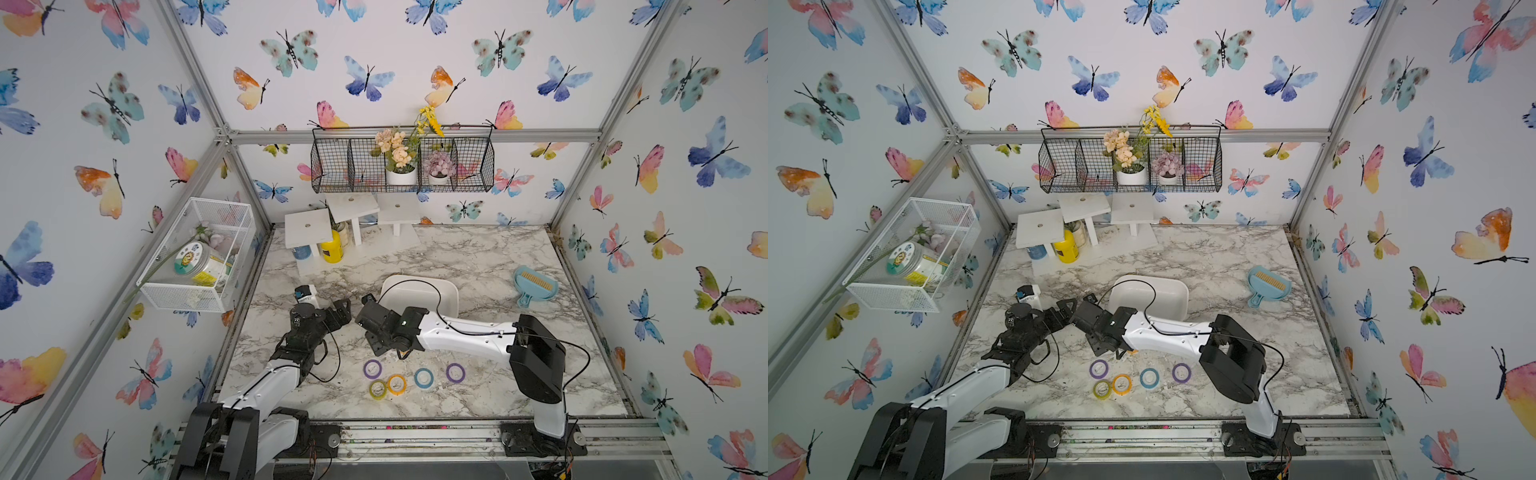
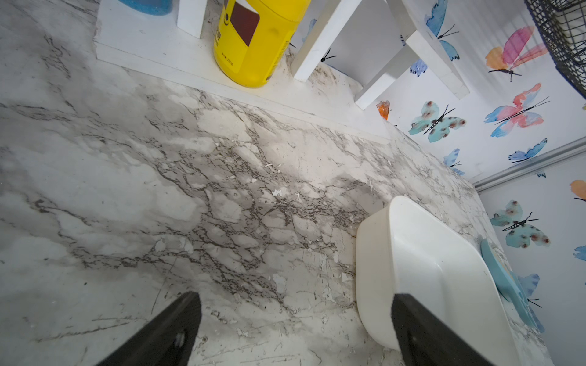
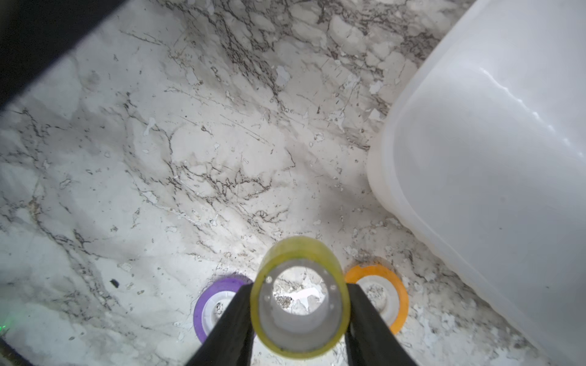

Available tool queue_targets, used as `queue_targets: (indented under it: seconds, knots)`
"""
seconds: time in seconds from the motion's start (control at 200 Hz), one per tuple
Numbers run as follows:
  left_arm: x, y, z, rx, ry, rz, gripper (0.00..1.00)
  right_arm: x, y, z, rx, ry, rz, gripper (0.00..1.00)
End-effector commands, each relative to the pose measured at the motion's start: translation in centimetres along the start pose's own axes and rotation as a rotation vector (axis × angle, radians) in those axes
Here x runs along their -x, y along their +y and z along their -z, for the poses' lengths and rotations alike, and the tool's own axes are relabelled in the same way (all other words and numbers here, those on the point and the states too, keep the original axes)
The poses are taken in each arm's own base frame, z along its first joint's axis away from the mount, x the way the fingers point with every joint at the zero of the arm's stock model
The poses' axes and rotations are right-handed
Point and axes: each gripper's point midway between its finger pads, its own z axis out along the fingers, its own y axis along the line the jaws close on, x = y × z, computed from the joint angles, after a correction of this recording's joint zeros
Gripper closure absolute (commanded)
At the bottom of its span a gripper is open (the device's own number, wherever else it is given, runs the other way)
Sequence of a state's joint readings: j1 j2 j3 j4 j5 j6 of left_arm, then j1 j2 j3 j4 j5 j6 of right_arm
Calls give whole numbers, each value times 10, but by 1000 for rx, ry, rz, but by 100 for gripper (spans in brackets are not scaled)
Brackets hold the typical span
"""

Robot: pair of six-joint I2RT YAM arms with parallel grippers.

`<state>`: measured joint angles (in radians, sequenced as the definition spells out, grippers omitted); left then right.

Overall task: Put the transparent tape into the storage box
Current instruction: Pick up the tape at the center of the board, then place the tape in the storage box.

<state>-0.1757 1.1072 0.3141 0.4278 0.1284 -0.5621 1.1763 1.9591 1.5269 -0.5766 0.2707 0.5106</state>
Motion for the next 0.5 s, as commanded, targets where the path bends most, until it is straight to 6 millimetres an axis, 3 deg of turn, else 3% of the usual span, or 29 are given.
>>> queue_targets:
  seconds: [0.0,0.22,0.496]
  knots:
    - [6,-2,-1,0,-9,-5,1,15,-34,13,-75,-25,-12,55]
    - [6,-2,-1,-3,-6,-6,1,47,-82,22,-62,-95,-87,55]
    - [4,-2,-1,-3,-2,-6,1,69,-124,-9,-59,-106,-144,55]
